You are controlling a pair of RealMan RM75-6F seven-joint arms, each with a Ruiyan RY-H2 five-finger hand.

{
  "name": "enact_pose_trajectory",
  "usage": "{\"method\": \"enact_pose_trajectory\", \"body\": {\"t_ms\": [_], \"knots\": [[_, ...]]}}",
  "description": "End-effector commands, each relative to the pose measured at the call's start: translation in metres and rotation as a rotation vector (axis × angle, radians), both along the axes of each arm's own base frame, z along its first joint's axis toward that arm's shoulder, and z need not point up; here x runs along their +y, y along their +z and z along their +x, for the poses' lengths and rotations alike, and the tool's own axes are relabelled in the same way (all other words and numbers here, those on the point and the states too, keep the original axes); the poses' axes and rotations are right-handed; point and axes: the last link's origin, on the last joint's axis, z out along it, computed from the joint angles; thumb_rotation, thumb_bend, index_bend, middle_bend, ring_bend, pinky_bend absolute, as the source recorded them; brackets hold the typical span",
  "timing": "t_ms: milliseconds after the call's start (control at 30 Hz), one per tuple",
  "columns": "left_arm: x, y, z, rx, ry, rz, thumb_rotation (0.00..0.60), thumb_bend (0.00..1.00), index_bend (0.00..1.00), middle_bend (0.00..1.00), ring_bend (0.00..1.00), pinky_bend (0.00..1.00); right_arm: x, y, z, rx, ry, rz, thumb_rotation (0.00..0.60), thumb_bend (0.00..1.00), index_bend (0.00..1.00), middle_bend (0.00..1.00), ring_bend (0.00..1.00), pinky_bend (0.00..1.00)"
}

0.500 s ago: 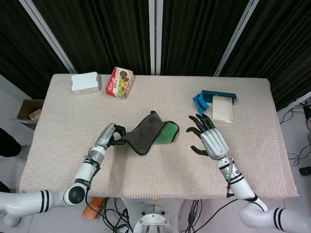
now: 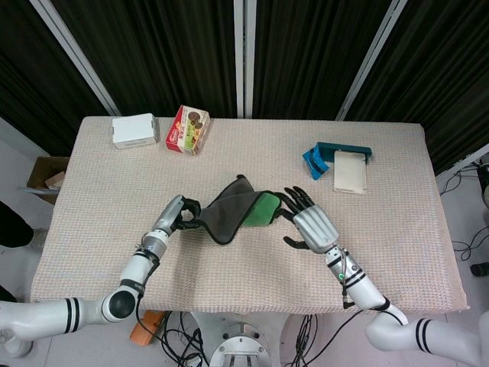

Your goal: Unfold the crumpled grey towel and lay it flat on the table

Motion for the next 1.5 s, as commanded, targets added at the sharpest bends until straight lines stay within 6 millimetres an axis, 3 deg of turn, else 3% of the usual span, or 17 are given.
{"method": "enact_pose_trajectory", "body": {"t_ms": [33,200,400,700,1167,1267,1500], "knots": [[0.001,-0.003,-0.005,-0.012,0.026,-0.012,0.600,0.42,0.71,0.67,0.53,0.26,-0.007,-0.030,0.028,0.043,0.081,0.043,0.600,0.09,0.40,0.08,0.00,0.01],[0.000,-0.006,-0.013,-0.049,0.075,-0.036,0.600,0.42,0.71,0.67,0.53,0.26,-0.015,-0.061,0.057,0.080,0.152,0.064,0.600,0.09,0.40,0.07,0.00,0.01],[-0.001,-0.004,-0.020,-0.048,0.087,-0.034,0.600,0.42,0.71,0.67,0.53,0.26,-0.023,-0.088,0.069,0.161,0.219,0.060,0.600,0.09,0.40,0.06,0.00,0.01],[-0.001,0.000,-0.025,-0.055,0.108,-0.034,0.600,0.42,0.71,0.67,0.53,0.26,-0.023,-0.115,0.070,0.227,0.298,0.031,0.600,0.03,0.40,0.06,0.00,0.00],[-0.001,0.001,-0.026,-0.066,0.113,-0.049,0.600,0.42,0.71,0.67,0.53,0.26,-0.031,-0.141,0.070,0.167,0.364,-0.067,0.600,0.03,0.46,0.11,0.00,0.00],[-0.002,0.002,-0.025,-0.068,0.111,-0.052,0.600,0.42,0.71,0.67,0.53,0.26,-0.034,-0.144,0.070,0.159,0.363,-0.081,0.600,0.07,0.50,0.14,0.00,0.00],[-0.003,0.009,-0.028,-0.069,0.113,-0.047,0.600,0.42,0.71,0.67,0.53,0.26,-0.037,-0.145,0.071,0.115,0.363,-0.108,0.600,0.32,0.63,0.23,0.08,0.06]]}}
